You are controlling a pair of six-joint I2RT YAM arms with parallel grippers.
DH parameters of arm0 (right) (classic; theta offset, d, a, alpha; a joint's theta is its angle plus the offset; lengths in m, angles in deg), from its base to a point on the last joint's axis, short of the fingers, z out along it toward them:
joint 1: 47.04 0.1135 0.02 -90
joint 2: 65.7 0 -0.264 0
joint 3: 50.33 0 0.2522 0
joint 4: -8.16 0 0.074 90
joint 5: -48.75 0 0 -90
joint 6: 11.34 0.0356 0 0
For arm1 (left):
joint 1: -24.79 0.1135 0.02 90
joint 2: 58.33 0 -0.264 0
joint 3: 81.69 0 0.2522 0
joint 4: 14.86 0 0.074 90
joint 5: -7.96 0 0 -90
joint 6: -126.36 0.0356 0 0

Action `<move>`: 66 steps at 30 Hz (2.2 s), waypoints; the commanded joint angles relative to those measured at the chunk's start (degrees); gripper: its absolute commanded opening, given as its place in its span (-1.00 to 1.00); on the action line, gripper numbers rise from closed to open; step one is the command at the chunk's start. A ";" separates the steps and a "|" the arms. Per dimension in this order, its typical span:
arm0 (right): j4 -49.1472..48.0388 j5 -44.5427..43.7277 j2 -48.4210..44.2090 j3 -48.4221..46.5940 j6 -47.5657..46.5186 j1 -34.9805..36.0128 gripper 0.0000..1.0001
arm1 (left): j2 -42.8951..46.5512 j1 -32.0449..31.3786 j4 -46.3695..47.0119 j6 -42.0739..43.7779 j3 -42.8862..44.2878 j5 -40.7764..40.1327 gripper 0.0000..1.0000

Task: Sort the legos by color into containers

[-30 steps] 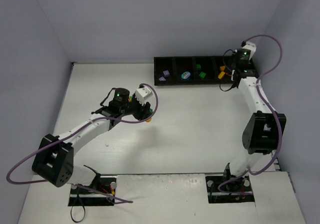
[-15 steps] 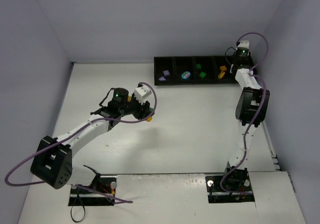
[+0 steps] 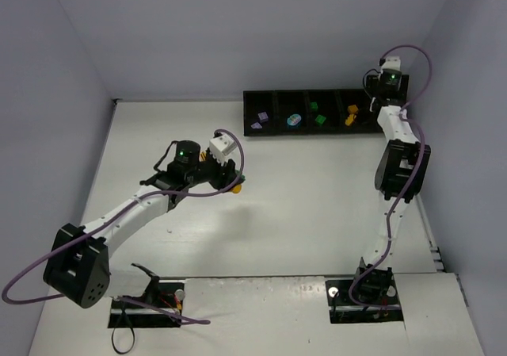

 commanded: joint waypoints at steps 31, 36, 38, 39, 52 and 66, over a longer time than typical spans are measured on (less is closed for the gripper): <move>8.73 46.71 -50.99 42.19 44.23 39.04 0.28 | 11.44 -3.52 6.85 7.29 -0.02 -1.35 -0.51; 8.82 46.79 -49.84 42.10 45.20 42.47 0.30 | 9.94 -3.61 5.97 9.23 2.53 0.07 -0.51; 8.82 46.79 -49.49 42.28 45.29 43.09 0.31 | 9.50 -3.70 5.53 9.84 3.41 0.51 -0.51; 8.90 46.79 -49.40 42.37 45.21 43.35 0.31 | 9.33 -3.79 4.83 10.45 3.67 0.59 -0.51; 8.90 46.44 -48.00 41.66 45.82 45.29 0.20 | 8.71 -6.78 2.27 13.36 5.43 -0.90 -0.51; 11.89 43.90 -48.26 42.45 44.07 46.52 -0.91 | 6.78 -7.22 1.31 13.10 7.45 -3.09 -0.27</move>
